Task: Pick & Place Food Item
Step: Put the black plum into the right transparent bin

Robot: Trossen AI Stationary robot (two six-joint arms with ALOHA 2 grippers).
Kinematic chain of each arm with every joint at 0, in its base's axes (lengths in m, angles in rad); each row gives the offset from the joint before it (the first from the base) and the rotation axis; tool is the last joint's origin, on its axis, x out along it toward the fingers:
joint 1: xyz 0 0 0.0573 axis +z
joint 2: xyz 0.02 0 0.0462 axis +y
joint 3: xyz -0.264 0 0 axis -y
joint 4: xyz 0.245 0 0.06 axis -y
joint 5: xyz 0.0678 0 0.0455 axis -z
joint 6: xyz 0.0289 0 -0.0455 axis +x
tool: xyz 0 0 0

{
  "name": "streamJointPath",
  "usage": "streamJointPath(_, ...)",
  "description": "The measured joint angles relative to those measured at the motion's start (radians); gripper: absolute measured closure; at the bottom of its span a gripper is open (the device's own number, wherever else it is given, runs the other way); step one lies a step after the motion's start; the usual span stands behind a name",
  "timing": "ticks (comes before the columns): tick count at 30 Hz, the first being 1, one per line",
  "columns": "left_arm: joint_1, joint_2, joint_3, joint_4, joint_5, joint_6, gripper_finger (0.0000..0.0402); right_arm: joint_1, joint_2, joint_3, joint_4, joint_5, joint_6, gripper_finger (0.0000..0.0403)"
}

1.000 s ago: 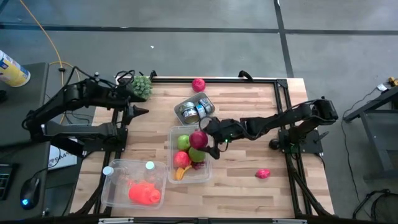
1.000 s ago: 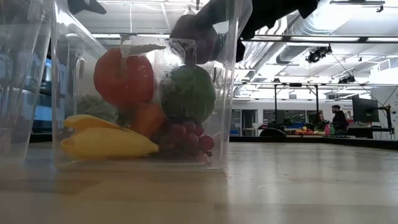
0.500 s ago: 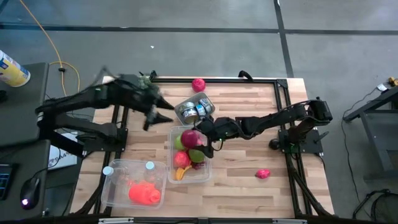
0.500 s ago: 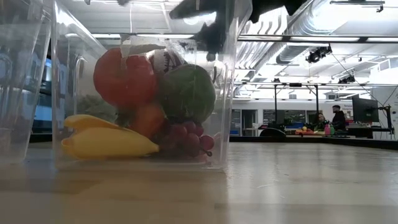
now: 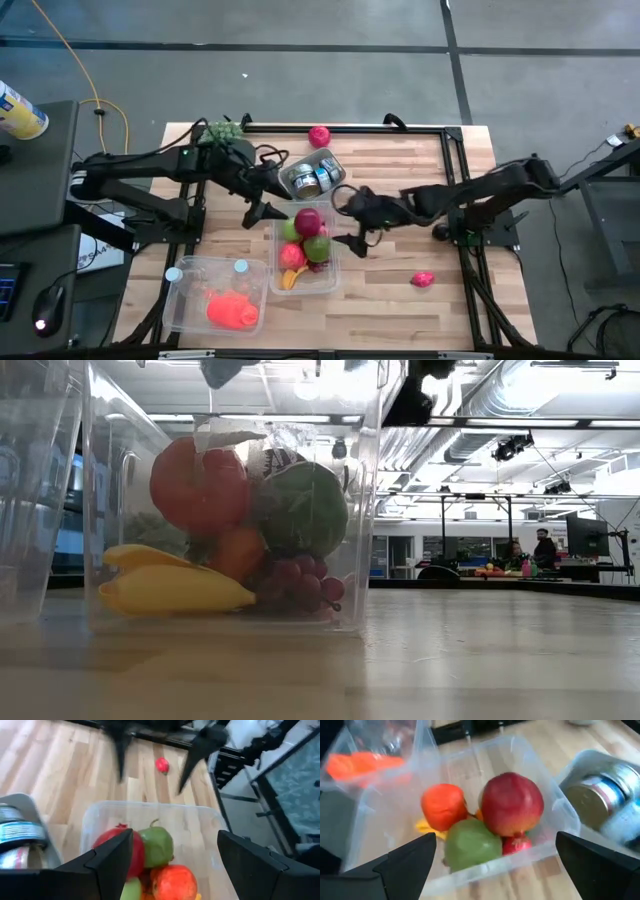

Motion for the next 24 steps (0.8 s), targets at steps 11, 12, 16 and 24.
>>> streamJointPath(11, -0.001, -0.028, 0.0, -0.053, -0.02, 0.011, 0.012, 0.151, -0.185, -0.002, -0.693, 0.178, 0.648, 0.0003)
streamJointPath(12, -0.001, -0.026, 0.001, -0.054, -0.02, 0.011, 0.012, 0.162, -0.186, -0.002, -0.758, 0.174, 0.715, 0.0003)
streamJointPath(16, -0.001, -0.02, 0.0, -0.061, -0.021, 0.012, 0.012, 0.207, -0.182, -0.002, -0.939, 0.116, 0.955, 0.0003)
streamJointPath(24, -0.001, -0.019, 0.0, -0.075, -0.021, 0.012, 0.012, 0.215, -0.177, -0.059, -0.995, 0.039, 1.036, 0.0003)
